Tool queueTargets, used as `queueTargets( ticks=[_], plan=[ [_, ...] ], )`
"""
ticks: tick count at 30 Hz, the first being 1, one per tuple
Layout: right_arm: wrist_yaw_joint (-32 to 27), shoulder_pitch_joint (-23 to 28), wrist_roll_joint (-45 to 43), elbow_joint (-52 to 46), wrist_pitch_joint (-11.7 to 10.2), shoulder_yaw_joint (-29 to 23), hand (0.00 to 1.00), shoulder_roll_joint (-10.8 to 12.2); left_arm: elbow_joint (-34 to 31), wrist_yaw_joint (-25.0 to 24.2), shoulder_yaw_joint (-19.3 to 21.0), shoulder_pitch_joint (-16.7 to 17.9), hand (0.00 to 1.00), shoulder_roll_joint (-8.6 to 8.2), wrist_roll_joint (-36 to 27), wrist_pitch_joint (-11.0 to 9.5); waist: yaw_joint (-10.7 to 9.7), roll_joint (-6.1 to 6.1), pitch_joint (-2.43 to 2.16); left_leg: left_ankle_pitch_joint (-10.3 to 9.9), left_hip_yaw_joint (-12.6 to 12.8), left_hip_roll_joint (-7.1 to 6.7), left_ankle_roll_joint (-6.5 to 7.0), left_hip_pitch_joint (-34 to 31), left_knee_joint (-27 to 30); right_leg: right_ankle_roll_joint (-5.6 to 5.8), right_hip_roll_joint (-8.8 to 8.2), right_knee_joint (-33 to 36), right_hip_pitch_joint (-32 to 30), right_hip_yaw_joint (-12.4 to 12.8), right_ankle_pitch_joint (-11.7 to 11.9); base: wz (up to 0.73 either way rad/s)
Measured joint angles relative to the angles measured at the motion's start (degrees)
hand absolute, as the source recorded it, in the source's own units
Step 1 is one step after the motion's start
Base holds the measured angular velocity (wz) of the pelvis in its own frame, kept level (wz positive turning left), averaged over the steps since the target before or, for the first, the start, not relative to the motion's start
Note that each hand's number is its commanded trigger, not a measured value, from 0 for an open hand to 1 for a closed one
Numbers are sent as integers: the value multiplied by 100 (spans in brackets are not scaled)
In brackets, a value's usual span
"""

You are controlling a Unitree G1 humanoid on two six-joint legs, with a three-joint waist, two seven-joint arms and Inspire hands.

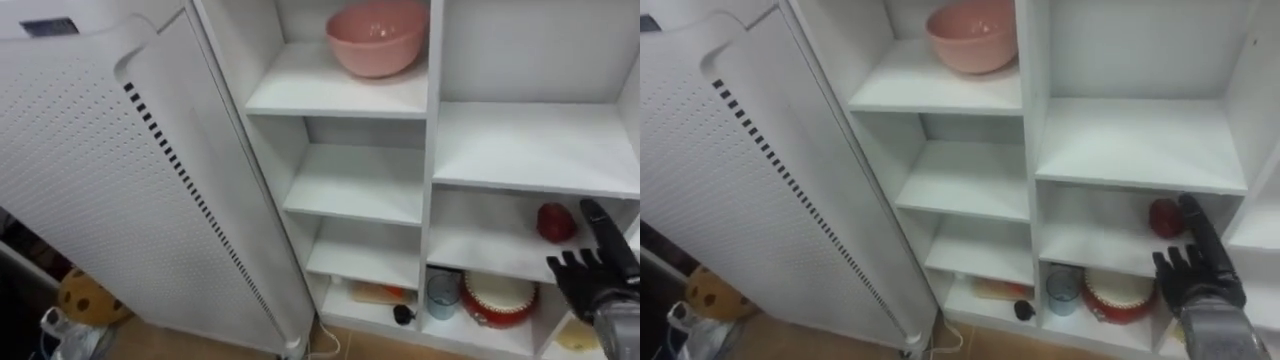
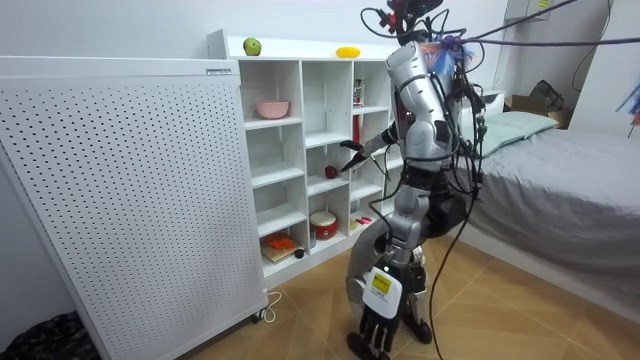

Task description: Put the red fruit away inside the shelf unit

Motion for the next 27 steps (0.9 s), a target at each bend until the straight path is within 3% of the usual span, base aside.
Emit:
queueTargets(
  ticks=[6, 10, 13, 15, 19, 21, 25, 27],
  plan=[
    [584, 1250, -1174, 270, 143, 577, 0, 43, 641, -39, 420, -255, 0, 9, 73, -21, -206, -280, -21, 92, -57, 1, -43, 828, -757, 103, 173, -854, 895, -157, 171, 0],
    [755, 2116, -1904, 261, 196, 882, 0, 164, 723, 27, 594, -273, 0, 16, 102, -59, -427, -414, -94, 111, -83, 36, -66, 1416, -1221, 170, 376, -1541, 1596, -259, 372, -1],
    [934, 2858, -2627, 245, 197, 946, 0, 400, 764, 61, 731, -252, 0, -33, 351, -109, -586, -500, -165, 117, -75, 52, -80, 1978, -1615, 233, 500, -2035, 2194, -287, 477, -2],
    [1060, 3471, -3176, 246, 230, 1030, 0, 575, 757, 144, 892, -240, 0, -97, 405, -139, -672, -546, -184, 123, -46, 82, -90, 2399, -1910, 272, 573, -2422, 2653, -317, 565, -7],
    [1130, 4173, -3900, 390, 248, 1143, 0, 873, 773, 288, 934, -232, 0, -152, 852, -145, -853, -581, -210, 124, -1, 78, -122, 2968, -2271, 312, 667, -2861, 3260, -375, 643, -7],
    [1110, 4509, -4199, 437, 352, 1141, 0, 998, 811, 300, 1126, -261, 0, -267, 977, -146, -907, -583, -214, 107, 39, 88, -150, 3286, -2420, 320, 712, -3049, 3569, -340, 666, -13],
    [1092, 4734, -4672, 450, 368, 1091, 0, 1146, 810, 317, 1331, -255, 0, -404, 1033, -140, -1041, -561, -203, 110, 91, 100, -166, 3663, -2563, 341, 775, -3281, 3872, -253, 708, -10],
    [1059, 4780, -4825, 455, 369, 1023, 0, 1262, 821, 396, 1445, -239, 0, -477, 1102, -129, -1101, -556, -220, 116, 144, 119, -181, 3830, -2687, 339, 816, -3409, 4063, -206, 759, -16]
  ],
)
